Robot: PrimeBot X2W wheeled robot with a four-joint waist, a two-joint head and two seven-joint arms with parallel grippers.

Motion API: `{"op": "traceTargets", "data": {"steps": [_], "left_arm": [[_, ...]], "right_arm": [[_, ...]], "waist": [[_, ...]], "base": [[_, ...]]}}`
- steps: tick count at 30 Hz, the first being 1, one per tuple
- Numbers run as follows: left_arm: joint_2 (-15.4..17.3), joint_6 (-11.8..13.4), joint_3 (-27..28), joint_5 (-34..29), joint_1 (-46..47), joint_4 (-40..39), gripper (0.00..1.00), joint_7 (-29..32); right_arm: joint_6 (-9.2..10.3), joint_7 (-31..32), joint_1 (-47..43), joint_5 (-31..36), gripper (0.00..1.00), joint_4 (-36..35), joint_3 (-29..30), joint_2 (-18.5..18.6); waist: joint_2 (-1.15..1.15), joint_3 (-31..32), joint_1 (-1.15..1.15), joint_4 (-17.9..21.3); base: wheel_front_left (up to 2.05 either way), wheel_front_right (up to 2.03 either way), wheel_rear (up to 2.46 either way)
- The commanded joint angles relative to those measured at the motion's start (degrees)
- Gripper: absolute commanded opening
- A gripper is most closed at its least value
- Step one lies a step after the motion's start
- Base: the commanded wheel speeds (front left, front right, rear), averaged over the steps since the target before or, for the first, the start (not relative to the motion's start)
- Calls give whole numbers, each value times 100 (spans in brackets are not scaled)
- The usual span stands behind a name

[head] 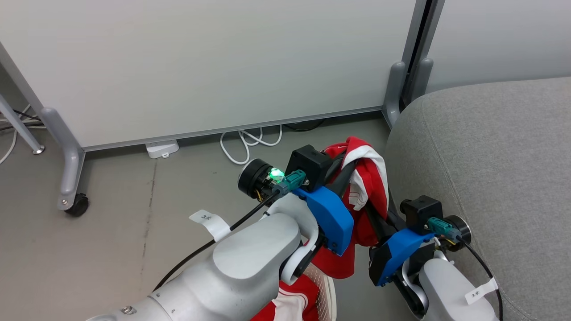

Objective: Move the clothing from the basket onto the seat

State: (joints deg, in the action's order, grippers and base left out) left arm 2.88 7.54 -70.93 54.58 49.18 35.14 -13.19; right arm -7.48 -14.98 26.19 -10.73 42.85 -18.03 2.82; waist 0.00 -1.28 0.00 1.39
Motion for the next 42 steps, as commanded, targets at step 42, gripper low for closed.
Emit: {"op": "traceTargets", "data": {"steps": [42], "left_arm": [[861,-504,2867,-2374,-3133,-1949,100,-208]], "right_arm": [[-3,-31,-276,278,0,-520,729,13]], "waist": [[0,-170,0,119]], "base": [[0,0,0]]}}
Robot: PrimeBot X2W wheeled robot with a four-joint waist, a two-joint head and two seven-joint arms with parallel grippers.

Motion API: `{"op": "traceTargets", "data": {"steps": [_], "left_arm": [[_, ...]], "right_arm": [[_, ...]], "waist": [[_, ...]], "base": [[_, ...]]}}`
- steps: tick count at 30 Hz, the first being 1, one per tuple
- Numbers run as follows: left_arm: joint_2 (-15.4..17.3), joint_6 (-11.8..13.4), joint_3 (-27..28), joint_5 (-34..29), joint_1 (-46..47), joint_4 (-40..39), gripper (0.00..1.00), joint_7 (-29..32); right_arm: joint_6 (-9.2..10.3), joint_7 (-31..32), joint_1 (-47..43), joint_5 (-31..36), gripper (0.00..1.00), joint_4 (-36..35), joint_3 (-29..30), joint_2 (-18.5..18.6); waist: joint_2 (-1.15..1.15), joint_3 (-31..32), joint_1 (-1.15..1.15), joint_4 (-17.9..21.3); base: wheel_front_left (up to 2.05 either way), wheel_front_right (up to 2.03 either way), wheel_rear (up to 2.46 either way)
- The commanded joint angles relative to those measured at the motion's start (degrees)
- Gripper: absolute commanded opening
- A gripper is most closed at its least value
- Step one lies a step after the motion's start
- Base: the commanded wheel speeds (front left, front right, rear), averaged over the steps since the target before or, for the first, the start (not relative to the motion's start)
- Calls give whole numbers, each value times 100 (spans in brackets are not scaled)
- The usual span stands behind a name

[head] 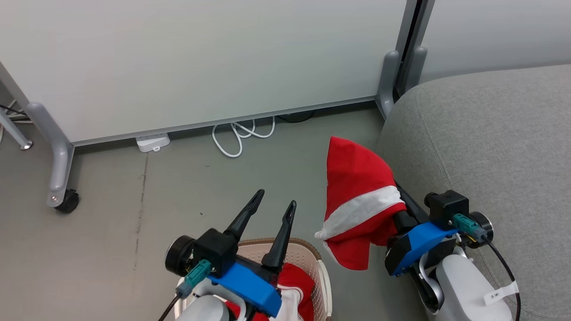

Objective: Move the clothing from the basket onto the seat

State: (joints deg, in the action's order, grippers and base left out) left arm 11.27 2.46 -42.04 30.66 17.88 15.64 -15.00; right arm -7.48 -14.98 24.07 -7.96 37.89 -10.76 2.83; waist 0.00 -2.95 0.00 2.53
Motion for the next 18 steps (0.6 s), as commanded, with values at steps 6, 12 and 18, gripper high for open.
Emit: {"op": "traceTargets", "data": {"steps": [6,12,18], "left_arm": [[-56,-322,502,-532,-558,-77,100,-27],[-296,-552,943,-862,-771,-8,100,-27],[-456,-741,1135,-1176,-803,60,100,-28]], "right_arm": [[-3,-31,-94,-20,0,-66,-6,11],[-3,-31,-122,-19,0,-74,-44,11],[-3,-31,-91,-65,0,-112,-116,11]], "waist": [[0,-19,0,57],[0,10,0,68],[0,-13,0,190]], "base": [[0,0,0],[0,0,0],[0,0,0]]}}
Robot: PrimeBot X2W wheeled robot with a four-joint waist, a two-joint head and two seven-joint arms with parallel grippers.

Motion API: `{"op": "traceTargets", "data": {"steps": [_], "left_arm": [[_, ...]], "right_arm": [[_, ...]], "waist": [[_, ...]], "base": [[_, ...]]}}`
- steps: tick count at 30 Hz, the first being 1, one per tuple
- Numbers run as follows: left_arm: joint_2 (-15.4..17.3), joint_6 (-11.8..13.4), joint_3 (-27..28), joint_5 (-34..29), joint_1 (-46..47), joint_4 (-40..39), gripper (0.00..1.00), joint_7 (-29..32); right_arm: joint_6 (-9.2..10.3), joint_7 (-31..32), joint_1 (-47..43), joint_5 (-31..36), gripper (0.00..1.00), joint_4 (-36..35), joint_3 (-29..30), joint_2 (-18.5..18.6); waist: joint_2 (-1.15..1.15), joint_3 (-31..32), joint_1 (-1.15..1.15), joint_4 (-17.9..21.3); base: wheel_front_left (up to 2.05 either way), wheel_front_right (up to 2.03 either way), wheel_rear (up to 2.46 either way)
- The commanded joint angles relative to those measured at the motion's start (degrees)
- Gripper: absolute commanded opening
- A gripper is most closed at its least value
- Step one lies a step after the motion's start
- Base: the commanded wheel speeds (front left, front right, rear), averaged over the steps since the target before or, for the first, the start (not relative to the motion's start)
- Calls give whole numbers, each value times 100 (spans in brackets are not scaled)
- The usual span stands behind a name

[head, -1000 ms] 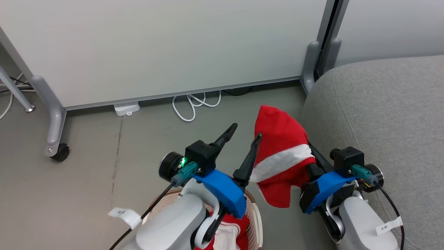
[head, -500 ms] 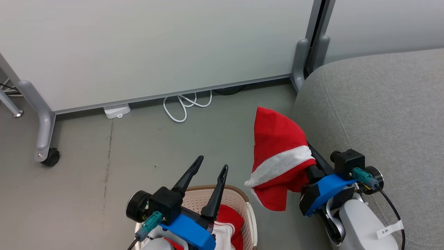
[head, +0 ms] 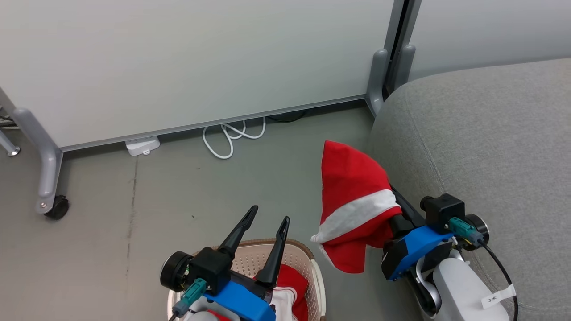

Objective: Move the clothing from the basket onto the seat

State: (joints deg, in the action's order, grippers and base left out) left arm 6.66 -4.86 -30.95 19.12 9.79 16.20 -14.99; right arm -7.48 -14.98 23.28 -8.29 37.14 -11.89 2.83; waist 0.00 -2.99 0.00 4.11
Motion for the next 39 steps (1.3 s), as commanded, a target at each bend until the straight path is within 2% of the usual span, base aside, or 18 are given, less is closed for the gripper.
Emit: {"op": "traceTargets", "data": {"steps": [1,14,30,39], "left_arm": [[-23,-29,52,-54,7,4,100,-29],[-179,-218,251,-365,81,53,100,-28],[-156,-268,261,-496,179,139,100,-29],[-134,-272,208,-507,244,152,100,-28]], "right_arm": [[-3,-31,-1,-37,0,-46,-20,11],[-3,-30,8,-104,0,-226,-52,11],[-3,-28,-53,-332,0,-410,-114,9],[-3,-28,-111,-343,0,-433,-115,9]], "waist": [[0,-14,0,78],[0,-162,0,1051],[0,-356,0,2278],[0,-429,0,2702]], "base": [[0,0,0],[0,0,0],[0,0,0],[0,0,0]]}}
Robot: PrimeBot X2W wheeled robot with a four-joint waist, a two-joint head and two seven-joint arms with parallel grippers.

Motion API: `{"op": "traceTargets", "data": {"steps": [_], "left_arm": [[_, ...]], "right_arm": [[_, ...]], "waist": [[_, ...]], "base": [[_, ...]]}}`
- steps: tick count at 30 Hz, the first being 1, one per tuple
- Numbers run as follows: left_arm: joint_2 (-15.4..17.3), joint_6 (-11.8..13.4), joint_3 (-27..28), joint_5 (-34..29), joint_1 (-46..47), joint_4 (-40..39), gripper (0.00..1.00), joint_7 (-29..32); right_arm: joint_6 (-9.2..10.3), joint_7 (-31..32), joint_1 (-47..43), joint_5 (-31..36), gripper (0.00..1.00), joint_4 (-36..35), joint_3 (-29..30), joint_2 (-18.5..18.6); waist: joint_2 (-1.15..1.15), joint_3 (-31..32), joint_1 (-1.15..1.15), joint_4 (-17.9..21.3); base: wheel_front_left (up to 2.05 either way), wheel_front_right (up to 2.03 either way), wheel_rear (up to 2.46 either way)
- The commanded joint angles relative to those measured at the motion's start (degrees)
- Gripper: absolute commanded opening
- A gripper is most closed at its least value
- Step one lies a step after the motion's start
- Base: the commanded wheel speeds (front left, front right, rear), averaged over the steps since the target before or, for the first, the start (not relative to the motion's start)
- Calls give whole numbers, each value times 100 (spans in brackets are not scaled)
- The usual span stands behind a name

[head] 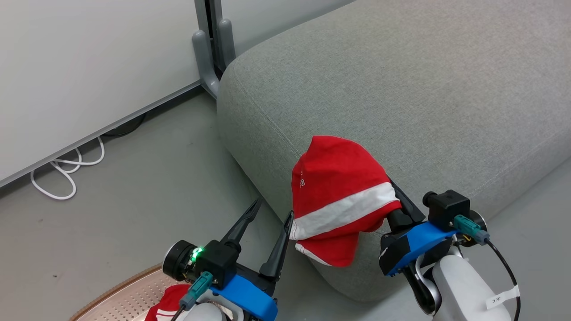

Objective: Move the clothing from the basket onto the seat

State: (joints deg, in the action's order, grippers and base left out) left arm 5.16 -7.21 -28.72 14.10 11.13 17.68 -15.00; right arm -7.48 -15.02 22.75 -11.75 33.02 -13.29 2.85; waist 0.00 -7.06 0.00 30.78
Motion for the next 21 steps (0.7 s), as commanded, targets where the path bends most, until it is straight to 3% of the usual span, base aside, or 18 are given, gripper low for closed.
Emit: {"op": "traceTargets", "data": {"steps": [1,13,21], "left_arm": [[17,-37,-47,2,121,8,100,-27],[86,-38,-133,88,186,39,100,-27],[145,-38,-173,-15,181,-91,100,-27]], "right_arm": [[-3,-24,-67,11,0,-38,51,6],[-3,-24,-117,-16,0,-69,138,4],[-3,-24,426,-82,0,45,440,5]], "waist": [[0,-32,0,43],[0,-32,0,40],[0,-193,0,-117]], "base": [[0,0,0],[0,0,0],[0,0,0]]}}
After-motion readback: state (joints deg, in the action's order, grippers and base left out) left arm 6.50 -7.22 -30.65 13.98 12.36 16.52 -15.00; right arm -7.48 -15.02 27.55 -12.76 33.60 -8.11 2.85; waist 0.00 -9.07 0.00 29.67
